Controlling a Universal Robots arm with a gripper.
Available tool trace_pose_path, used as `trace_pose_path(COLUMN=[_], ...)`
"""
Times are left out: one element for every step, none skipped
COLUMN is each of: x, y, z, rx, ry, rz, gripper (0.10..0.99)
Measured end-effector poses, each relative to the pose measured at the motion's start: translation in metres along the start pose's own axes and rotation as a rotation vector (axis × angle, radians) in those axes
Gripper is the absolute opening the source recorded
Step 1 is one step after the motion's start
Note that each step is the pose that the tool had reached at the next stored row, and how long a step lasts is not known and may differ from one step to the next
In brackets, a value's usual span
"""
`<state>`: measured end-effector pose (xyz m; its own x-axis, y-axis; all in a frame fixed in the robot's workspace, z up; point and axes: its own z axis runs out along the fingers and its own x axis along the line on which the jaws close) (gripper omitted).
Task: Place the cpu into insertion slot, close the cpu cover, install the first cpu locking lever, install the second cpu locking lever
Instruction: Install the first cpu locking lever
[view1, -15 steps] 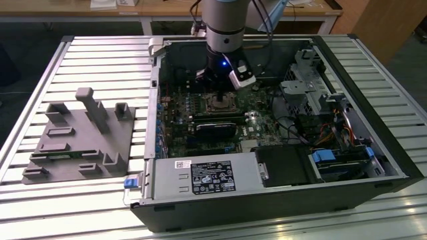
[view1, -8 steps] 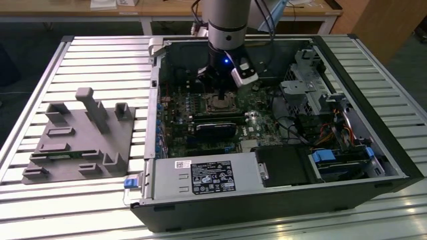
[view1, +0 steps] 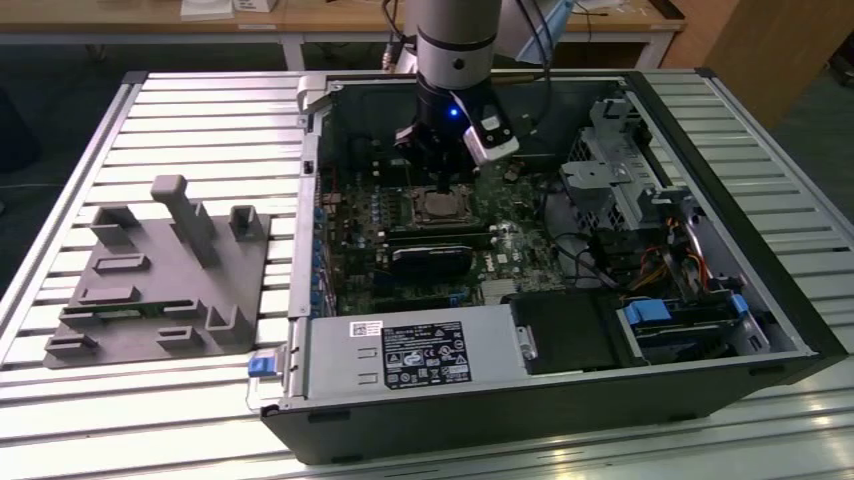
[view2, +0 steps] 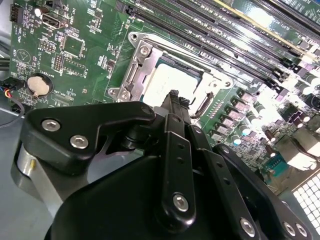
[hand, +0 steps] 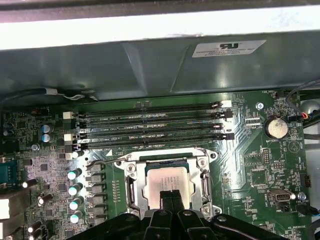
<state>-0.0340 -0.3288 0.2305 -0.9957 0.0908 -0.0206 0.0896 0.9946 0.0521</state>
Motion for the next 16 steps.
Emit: trace_pose_path(x=[0.0000, 0.0000, 0.0000, 0.0000, 0.0000, 0.0000, 0.0000, 0.0000, 0.0000, 0.0000, 0.0000, 0.0000, -0.0001, -0.0001, -0.0001, -0.0002], y=[0.0000, 0.0000, 0.0000, 0.0000, 0.0000, 0.0000, 0.0000, 0.0000, 0.0000, 0.0000, 0.0000, 0.0001, 0.0002, 0.0003, 0.0004, 0.0004], z=[-0.0003, -0.0003, -0.0003, -0.0003, -0.0004, -0.0004, -0.0004, -0.0004, -0.0004, -0.0009, -0.0016, -0.0026, -0.0037, -0.0052, -0.0067, -0.0082], rx=[0.000, 0.000, 0.000, 0.000, 0.000, 0.000, 0.000, 0.000, 0.000, 0.000, 0.001, 0.000, 0.000, 0.000, 0.000, 0.000], ry=[0.0000, 0.0000, 0.0000, 0.0000, 0.0000, 0.0000, 0.0000, 0.0000, 0.0000, 0.0002, 0.0002, 0.0001, 0.0000, 0.0000, 0.0000, 0.0000], rz=[0.000, 0.000, 0.000, 0.000, 0.000, 0.000, 0.000, 0.000, 0.000, 0.000, 0.000, 0.000, 0.000, 0.000, 0.000, 0.000], gripper=[0.106, 0.106, 0.106, 0.106, 0.106, 0.106, 0.106, 0.106, 0.106, 0.106, 0.106, 0.106, 0.106, 0.106, 0.106, 0.106])
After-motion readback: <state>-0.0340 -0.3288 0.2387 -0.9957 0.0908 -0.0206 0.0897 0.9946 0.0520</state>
